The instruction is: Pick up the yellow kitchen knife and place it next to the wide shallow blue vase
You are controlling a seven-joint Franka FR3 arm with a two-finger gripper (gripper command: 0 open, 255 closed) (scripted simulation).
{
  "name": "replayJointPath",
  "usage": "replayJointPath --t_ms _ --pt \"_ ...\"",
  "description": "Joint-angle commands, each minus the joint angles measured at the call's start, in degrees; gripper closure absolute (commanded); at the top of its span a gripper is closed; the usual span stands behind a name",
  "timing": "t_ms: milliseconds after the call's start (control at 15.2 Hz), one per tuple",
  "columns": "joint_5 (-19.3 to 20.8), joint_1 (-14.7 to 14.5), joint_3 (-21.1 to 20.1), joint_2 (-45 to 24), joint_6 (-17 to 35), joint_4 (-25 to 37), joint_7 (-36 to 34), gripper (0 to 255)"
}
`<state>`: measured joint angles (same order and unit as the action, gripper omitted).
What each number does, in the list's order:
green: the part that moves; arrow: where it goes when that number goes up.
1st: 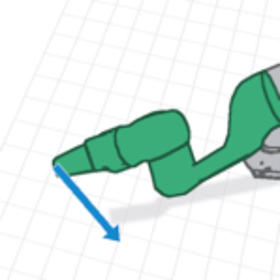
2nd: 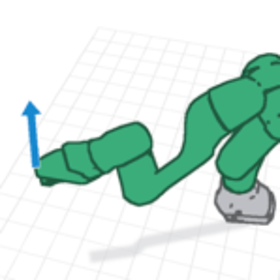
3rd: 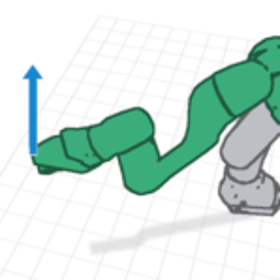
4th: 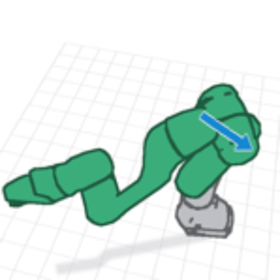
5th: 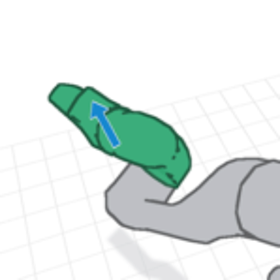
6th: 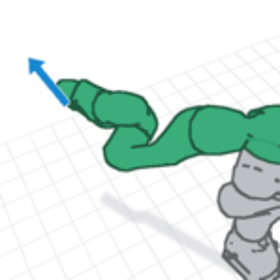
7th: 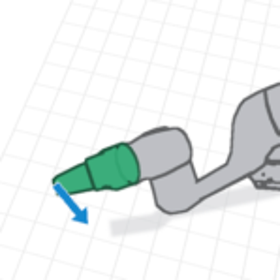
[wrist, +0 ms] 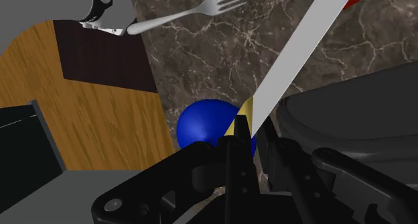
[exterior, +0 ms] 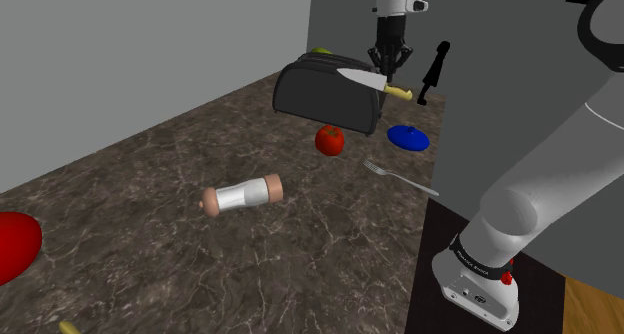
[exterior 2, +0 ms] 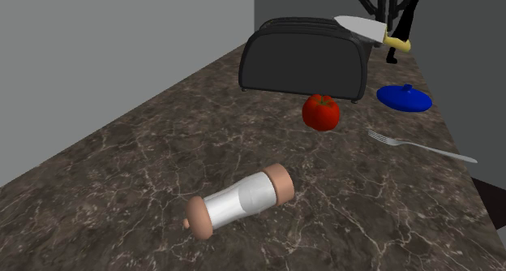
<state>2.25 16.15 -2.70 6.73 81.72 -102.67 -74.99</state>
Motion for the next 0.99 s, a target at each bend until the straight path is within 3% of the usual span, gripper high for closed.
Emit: replayJointPath --t_ms 0,924 --pt "0.8 1.2 1.4 -0.1 -0.1 0.3 2.7 255" --pt "5.5 10.1 11.7 -6.2 0.8 7.3 22.0 255"
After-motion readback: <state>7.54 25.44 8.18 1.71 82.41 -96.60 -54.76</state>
